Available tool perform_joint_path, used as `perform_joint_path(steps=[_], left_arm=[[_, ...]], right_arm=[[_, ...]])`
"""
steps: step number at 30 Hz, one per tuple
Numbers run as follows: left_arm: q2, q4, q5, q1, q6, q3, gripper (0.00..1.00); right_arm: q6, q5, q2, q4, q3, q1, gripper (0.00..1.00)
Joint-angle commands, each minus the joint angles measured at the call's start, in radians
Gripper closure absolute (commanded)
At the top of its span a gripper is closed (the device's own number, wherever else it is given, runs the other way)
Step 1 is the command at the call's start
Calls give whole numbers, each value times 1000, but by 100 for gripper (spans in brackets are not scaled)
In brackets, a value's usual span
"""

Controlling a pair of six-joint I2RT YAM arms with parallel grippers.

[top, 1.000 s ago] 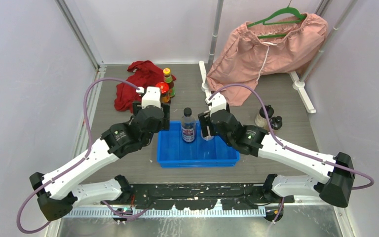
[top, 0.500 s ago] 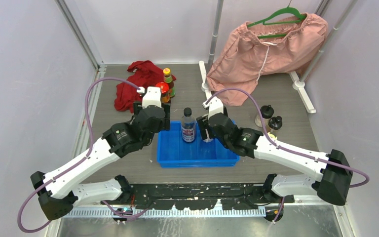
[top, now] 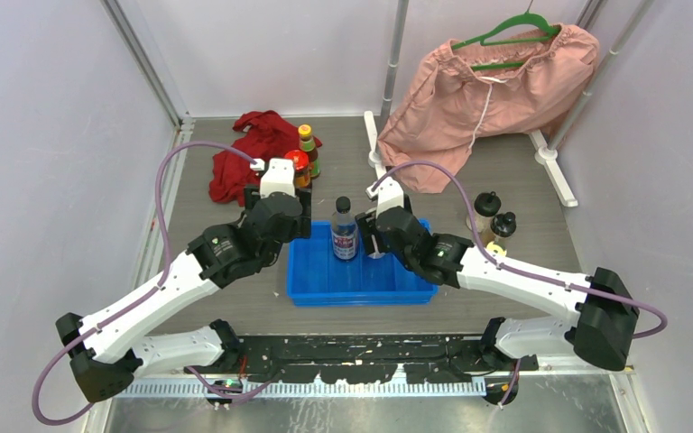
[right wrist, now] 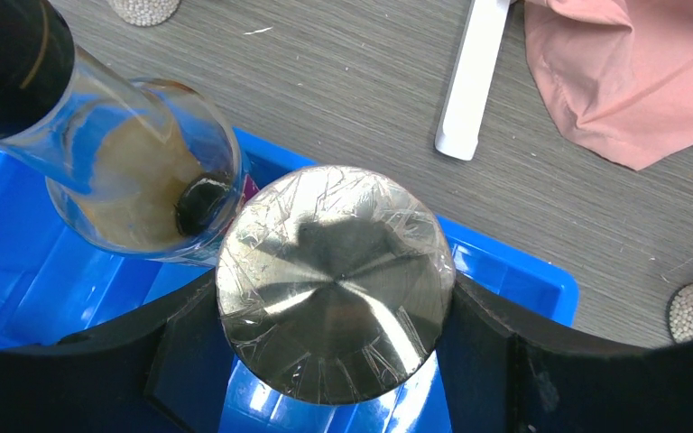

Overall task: Organize the condiment bottles
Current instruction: Place the bottle in the storage box.

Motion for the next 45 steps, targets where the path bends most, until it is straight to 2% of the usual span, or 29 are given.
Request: perform_joint_path(steps=[1,45], left_arm=[[1,22,-23,0,3,-6,25],[17,56,-20,0,11,-39,25]], right_arm=[[-4,36,-3,107,11,4,86],[-7,58,56,165,-29,4,84]])
